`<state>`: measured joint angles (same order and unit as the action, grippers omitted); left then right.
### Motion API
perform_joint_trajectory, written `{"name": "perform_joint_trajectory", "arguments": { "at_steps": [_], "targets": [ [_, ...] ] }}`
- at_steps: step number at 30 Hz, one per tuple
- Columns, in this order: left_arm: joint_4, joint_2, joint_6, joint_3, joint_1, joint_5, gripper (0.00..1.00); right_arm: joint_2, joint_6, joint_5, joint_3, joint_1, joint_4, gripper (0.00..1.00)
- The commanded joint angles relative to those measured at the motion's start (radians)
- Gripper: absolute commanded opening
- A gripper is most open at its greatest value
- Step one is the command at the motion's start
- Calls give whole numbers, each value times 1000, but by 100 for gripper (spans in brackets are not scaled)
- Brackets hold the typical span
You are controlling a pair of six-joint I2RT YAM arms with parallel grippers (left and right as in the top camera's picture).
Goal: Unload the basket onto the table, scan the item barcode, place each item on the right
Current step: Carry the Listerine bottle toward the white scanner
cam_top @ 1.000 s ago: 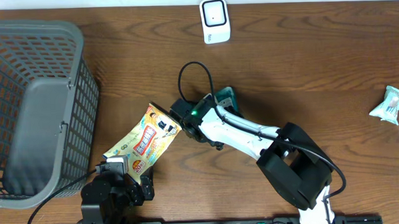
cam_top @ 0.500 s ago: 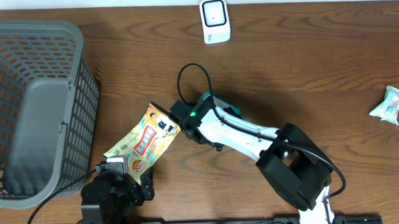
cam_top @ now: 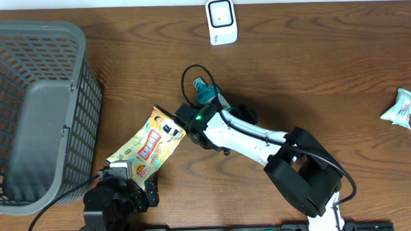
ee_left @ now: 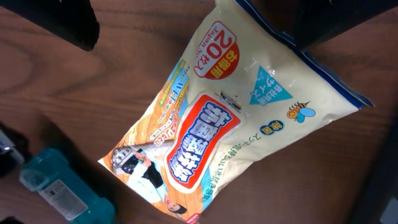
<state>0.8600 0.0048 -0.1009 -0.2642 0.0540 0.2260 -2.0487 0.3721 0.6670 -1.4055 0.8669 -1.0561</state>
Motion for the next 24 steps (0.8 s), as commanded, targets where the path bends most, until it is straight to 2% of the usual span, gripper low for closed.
{"name": "perform_joint_trajectory", "arguments": {
  "at_steps": [1, 8, 11, 24],
  "targets": [
    [29, -1, 2, 3, 0, -10, 99, 1, 9, -160, -31, -30, 17, 92],
    [29, -1, 2, 3, 0, -10, 99, 1, 31, -325, -148, -89, 24, 96],
    [29, -1, 2, 3, 0, -10, 99, 1, 35, -417, -188, -125, 95, 99],
    [29, -1, 2, 3, 0, -10, 99, -95, -206, -327, -186, -146, 439, 99]
  ]
}}
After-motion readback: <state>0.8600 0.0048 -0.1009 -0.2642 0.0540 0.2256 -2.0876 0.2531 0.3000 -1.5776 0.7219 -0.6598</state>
